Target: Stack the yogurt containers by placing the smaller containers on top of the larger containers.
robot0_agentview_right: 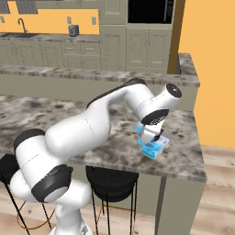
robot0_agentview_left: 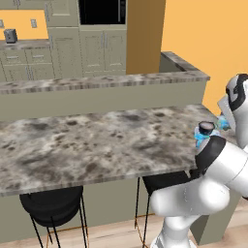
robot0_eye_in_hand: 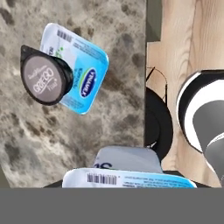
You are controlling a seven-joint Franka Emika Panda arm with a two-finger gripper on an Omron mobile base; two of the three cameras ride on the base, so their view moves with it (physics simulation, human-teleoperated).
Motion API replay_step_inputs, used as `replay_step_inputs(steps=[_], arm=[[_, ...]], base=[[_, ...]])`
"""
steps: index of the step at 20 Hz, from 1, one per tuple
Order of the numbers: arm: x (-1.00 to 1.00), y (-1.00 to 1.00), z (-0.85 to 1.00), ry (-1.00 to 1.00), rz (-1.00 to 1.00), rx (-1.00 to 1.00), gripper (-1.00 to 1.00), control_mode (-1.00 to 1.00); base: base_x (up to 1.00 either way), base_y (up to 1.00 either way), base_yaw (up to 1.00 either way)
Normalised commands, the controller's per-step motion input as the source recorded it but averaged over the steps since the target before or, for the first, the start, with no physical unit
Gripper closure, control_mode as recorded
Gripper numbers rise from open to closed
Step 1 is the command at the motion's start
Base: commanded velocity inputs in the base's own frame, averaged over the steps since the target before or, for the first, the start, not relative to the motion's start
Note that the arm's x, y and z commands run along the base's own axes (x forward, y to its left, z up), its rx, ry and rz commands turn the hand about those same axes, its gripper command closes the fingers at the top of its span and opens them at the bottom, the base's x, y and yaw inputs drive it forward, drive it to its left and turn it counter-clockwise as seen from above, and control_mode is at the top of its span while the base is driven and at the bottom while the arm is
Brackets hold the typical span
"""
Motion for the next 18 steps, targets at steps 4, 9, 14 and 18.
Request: replay_step_inputs(steps=[4,9,14,18], arm=[[0.18,-0.32,0.00,0.01,-0.01,0.10,1.00,-1.00],[0.29,-0.02,0.00,0.02,-0.03,0.03,1.00,-1.00],[0.23,0.00,-0.07,0.05,-0.02,0.00,1.00,-1.00],[0.12,0.00,-0.22,0.01,-0.01,0.02,1.00,-1.00]], base=[[0.00,0.00,0.00],[0.00,0.00,0.00],[0.00,0.00,0.00],[0.00,0.00,0.00]])
